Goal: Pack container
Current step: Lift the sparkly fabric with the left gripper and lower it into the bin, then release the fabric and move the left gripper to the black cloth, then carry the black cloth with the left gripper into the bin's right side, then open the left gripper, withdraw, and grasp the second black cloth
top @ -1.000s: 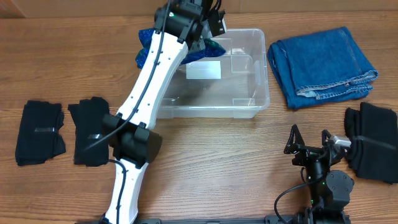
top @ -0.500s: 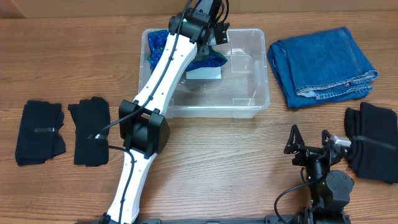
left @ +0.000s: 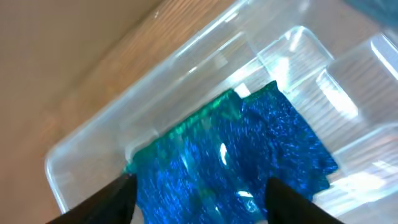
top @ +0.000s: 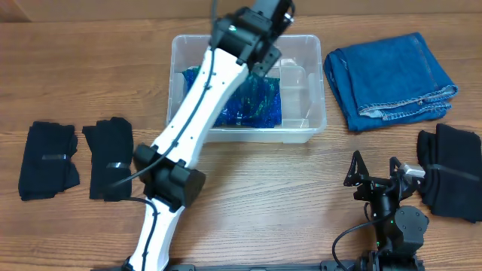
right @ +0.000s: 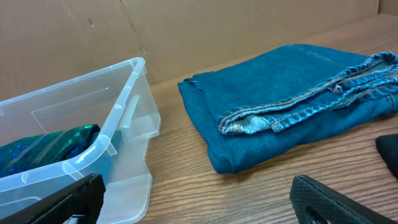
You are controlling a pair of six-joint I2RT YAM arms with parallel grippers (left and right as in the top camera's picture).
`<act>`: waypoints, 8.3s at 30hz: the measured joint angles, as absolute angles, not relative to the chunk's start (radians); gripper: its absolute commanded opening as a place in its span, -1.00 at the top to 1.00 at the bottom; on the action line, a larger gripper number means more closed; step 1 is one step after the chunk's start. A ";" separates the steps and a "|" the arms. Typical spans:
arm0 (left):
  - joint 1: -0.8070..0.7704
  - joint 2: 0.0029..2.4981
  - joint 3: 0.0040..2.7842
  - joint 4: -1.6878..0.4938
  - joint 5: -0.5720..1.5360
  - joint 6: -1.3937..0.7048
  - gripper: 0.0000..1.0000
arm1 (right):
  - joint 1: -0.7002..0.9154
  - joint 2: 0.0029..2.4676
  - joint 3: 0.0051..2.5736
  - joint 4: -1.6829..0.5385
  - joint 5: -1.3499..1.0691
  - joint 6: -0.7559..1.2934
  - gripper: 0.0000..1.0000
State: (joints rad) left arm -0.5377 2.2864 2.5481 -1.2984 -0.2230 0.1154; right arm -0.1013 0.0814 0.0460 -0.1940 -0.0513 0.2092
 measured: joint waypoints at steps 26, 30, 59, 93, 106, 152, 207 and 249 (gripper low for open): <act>-0.211 1.539 2.173 -1.692 -0.127 -0.176 -1.00 | -0.101 0.081 0.046 -0.195 -0.052 0.209 -1.00; -0.151 1.475 1.933 -1.653 -0.203 -0.247 -1.00 | -0.101 0.081 0.047 -0.195 -0.051 0.209 -1.00; 0.156 1.831 1.176 -0.720 -0.297 -0.027 -1.00 | -0.101 0.081 0.047 -0.195 -0.051 0.209 -1.00; 0.162 1.982 2.343 -1.378 0.197 -0.148 0.92 | -0.101 0.081 0.047 -0.195 -0.051 0.209 -1.00; -0.432 2.096 2.492 -0.992 0.163 -0.350 0.92 | -0.101 0.081 0.047 -0.195 -0.052 0.209 -1.00; -0.603 2.490 2.417 -0.700 0.080 -0.250 0.64 | -0.101 0.081 0.047 -0.195 -0.052 0.209 -1.00; 0.103 1.571 1.881 -1.652 -0.394 -0.276 -1.00 | -0.101 0.081 0.047 -0.195 -0.052 0.208 -1.00; 0.557 1.941 1.206 -0.434 -0.261 0.574 -1.00 | -0.101 0.081 0.047 -0.196 -0.051 0.209 -1.00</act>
